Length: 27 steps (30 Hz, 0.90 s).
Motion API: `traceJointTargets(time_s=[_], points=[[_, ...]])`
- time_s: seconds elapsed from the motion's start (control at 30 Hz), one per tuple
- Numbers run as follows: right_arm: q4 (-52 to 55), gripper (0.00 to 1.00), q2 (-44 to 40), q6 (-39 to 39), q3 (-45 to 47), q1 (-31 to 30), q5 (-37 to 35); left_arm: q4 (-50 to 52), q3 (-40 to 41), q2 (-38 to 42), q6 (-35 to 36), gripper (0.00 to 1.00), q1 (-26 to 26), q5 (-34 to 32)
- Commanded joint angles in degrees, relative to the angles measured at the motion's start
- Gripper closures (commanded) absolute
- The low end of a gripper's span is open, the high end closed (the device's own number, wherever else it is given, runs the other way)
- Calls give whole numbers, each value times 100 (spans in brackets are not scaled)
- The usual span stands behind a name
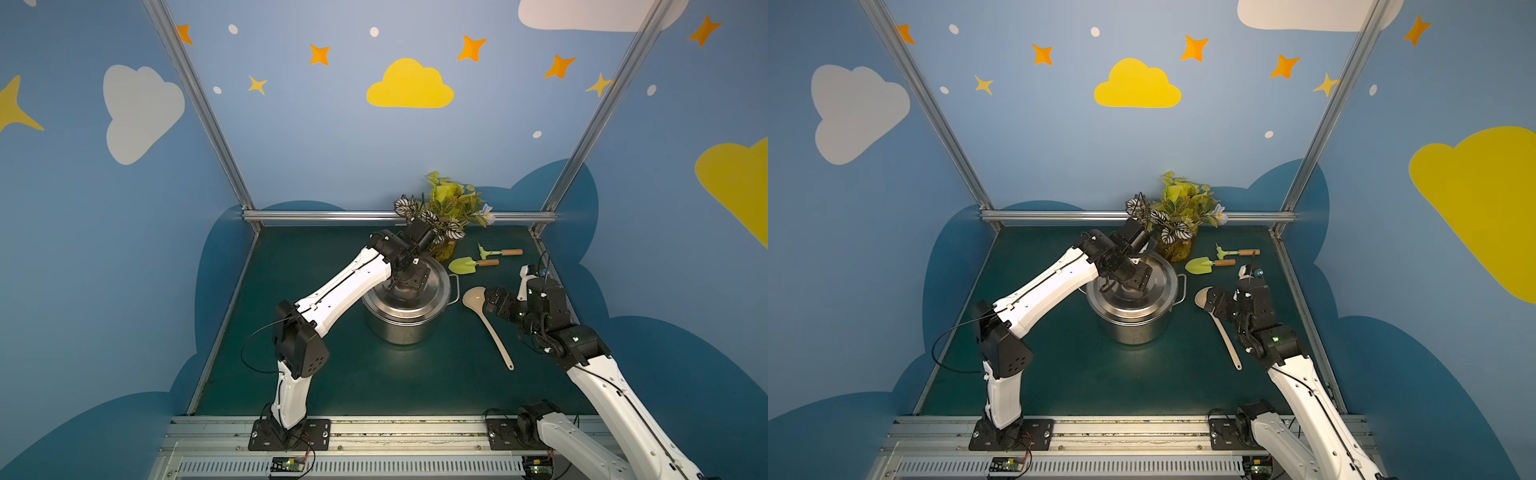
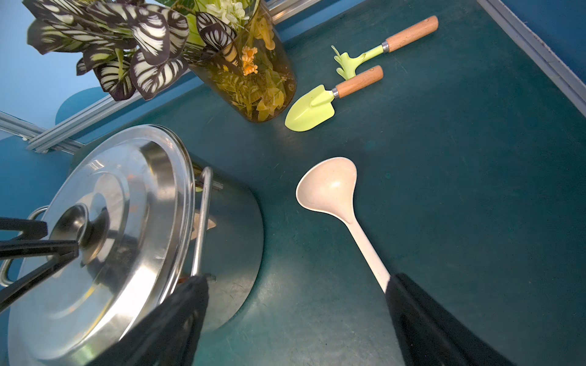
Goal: Stir the soup with a spoon
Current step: Pick up the lid from the pan.
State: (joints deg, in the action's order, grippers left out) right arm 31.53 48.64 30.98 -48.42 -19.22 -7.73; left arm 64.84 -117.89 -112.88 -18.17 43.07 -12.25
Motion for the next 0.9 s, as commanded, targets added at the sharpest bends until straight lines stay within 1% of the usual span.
traceJointTargets(time_s=[0.0, 0.17, 0.33, 0.4, 0.67, 0.87], points=[[81, 6, 15, -88, -125, -25, -73, 238, -28, -162, 63, 25, -36, -33], [90, 6, 6, -92, -107, -22, -86, 285, -18, -235, 113, 31, -35, 3], [95, 6, -12, -78, -93, -20, -98, 331, -31, -286, 142, 41, -35, -9], [88, 6, -21, -75, -88, -18, -108, 336, -40, -289, 162, 47, -35, -29], [199, 6, -69, -124, -56, -21, -189, 328, -225, -230, 251, 79, -35, 7], [486, 6, -159, -285, -102, 10, -331, 272, -322, 68, 289, 88, -27, -113]])
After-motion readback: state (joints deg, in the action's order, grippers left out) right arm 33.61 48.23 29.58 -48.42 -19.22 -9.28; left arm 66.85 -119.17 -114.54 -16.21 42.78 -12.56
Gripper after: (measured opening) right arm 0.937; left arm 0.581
